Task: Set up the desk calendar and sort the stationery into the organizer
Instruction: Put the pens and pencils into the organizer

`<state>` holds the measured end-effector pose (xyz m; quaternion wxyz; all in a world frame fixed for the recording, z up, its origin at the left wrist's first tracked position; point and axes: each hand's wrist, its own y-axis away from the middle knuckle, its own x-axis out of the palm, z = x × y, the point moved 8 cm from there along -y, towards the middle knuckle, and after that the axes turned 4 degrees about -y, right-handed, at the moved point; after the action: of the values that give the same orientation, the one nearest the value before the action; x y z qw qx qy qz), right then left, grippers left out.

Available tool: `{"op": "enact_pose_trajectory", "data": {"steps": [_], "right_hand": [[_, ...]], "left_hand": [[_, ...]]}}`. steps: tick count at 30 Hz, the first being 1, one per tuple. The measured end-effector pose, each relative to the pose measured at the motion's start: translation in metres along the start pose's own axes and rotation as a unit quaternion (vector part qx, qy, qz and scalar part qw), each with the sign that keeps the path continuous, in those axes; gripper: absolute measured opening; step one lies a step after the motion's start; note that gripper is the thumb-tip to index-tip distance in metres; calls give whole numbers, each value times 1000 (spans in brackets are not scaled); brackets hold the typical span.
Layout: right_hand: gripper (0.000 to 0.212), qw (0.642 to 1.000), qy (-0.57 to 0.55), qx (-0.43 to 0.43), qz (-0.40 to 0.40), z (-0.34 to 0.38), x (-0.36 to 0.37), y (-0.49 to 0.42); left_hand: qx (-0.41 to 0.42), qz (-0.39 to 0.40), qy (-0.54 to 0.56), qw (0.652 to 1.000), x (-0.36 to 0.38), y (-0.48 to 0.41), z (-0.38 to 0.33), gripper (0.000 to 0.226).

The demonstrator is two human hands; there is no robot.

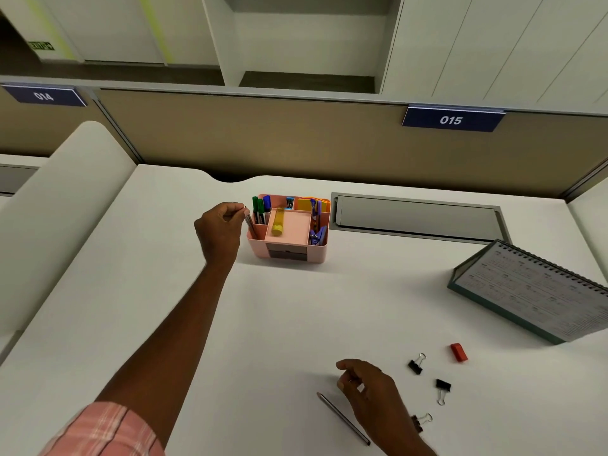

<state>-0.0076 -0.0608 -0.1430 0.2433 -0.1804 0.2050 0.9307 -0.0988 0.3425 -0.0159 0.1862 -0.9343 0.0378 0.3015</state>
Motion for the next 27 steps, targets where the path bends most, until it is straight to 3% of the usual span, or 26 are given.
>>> {"op": "enact_pose_trajectory", "data": {"steps": [10, 17, 24, 27], "right_hand": [[22, 997, 73, -7, 31, -10, 16, 8], [45, 964, 243, 25, 104, -25, 32, 16], [56, 931, 353, -13, 91, -37, 39, 25], [51, 926, 366, -17, 92, -34, 42, 27]], "left_hand": [[-16, 16, 5, 1000, 14, 0, 19, 29], [-54, 9, 0, 999, 15, -1, 28, 38], [-72, 24, 1, 997, 18, -2, 31, 41], [-69, 36, 3, 997, 18, 0, 31, 44]]}}
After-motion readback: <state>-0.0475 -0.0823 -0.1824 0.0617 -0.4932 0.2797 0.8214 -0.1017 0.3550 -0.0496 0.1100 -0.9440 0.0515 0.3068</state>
